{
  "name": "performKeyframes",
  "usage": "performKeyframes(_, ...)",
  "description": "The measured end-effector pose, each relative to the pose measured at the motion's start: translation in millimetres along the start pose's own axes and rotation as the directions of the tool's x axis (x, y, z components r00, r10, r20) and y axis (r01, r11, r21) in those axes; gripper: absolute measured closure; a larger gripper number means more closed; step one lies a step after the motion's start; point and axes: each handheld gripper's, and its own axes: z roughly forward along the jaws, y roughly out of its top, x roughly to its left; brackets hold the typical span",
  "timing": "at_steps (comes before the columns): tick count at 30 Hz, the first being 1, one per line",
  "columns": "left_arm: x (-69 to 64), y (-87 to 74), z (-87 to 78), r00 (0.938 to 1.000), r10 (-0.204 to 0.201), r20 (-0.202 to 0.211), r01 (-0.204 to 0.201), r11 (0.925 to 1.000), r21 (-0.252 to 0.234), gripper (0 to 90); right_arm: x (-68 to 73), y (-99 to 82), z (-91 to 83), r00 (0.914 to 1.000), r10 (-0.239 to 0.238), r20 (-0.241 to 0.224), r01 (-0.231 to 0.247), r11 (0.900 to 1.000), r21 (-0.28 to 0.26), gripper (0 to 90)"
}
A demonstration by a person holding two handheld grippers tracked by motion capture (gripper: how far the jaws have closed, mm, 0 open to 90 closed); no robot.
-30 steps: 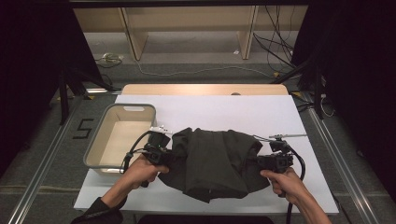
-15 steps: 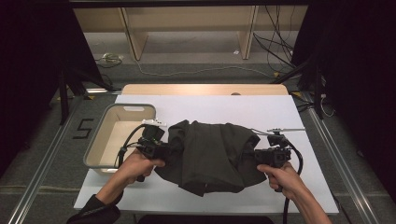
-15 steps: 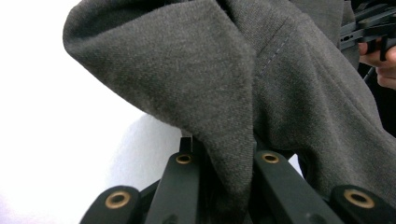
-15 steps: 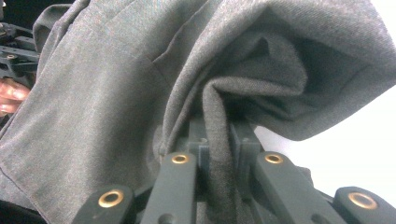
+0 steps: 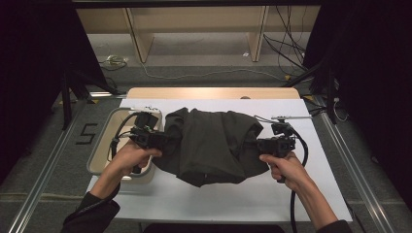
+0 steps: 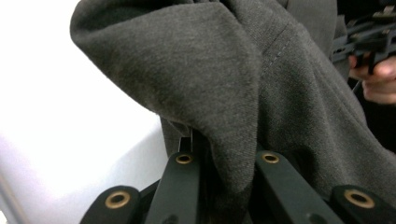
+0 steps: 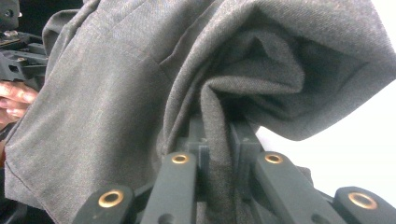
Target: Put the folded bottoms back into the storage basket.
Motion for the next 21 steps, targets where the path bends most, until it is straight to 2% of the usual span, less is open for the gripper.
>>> performKeyframes(7, 12.2, 5.2, -12.2, 0.9997, -0.018, -0.016, 0.018, 0.9994, -0.029, 83.9, 12.4, 18.3, 11.8, 0.9996, -0.027, 0.001, 0.027, 0.9996, 0.008, 83.0)
performKeyframes(10, 18.1, 6.3, -22.4, 0.9991, -0.033, -0.026, 0.031, 0.9978, -0.059, 83.9, 19.8, 27.2, 18.4, 0.9991, -0.041, -0.007, 0.041, 0.9991, 0.009, 83.0)
performKeyframes(21, 28.3, 8.5, -47.0, 0.9975, -0.056, -0.043, 0.051, 0.9924, -0.112, 83.8, 37.0, 47.3, 37.4, 0.9973, -0.068, -0.028, 0.069, 0.9975, 0.015, 83.0)
